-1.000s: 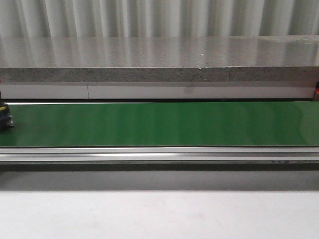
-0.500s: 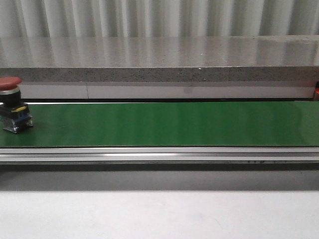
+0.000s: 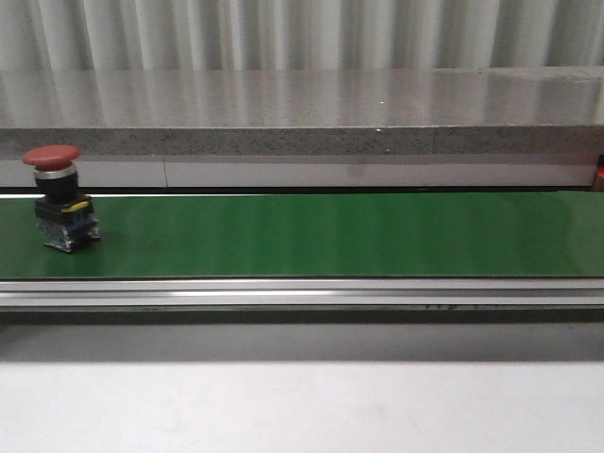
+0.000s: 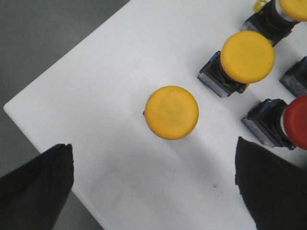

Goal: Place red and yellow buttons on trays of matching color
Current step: 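Move the left gripper to a yellow button and grasp it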

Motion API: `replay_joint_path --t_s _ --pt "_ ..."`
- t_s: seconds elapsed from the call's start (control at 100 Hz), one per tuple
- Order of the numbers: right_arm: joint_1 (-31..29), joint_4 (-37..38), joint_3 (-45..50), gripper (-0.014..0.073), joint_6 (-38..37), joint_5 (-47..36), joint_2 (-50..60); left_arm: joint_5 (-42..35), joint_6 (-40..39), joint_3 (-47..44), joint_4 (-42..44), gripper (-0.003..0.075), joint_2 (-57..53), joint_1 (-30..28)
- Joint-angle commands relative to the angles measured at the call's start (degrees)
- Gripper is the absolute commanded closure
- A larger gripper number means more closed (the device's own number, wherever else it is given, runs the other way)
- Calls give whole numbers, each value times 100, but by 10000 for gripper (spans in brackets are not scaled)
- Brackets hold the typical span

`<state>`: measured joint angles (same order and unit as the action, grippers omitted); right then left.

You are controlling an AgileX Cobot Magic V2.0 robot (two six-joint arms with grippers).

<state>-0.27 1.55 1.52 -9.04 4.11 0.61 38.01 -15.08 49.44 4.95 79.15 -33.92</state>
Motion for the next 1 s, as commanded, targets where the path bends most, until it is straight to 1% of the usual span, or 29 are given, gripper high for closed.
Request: replay_joint_path --t_s 0.0,0.49,0.71,0.76,0.81,0.88,0.99 --pt "-35 4 10 661 40 -462 92 -323 -67 265 21 83 69 -18" --pt "-35 4 10 661 40 -462 92 -783 -67 365 21 83 875 -18" --pt "-35 4 10 661 40 -462 92 -1008 -67 365 -108 83 1164 -18" --pt "-35 4 10 661 40 -462 92 -1045 -67 365 -118 93 1192 -18" --pt "-35 4 10 661 40 -462 92 -1070 -67 365 -118 125 1231 -18" --pt "-35 4 10 661 40 -462 92 -1070 -67 365 -133 208 1257 -18" --pt "-35 4 10 661 40 -462 92 -1079 -67 365 -133 406 1257 -18"
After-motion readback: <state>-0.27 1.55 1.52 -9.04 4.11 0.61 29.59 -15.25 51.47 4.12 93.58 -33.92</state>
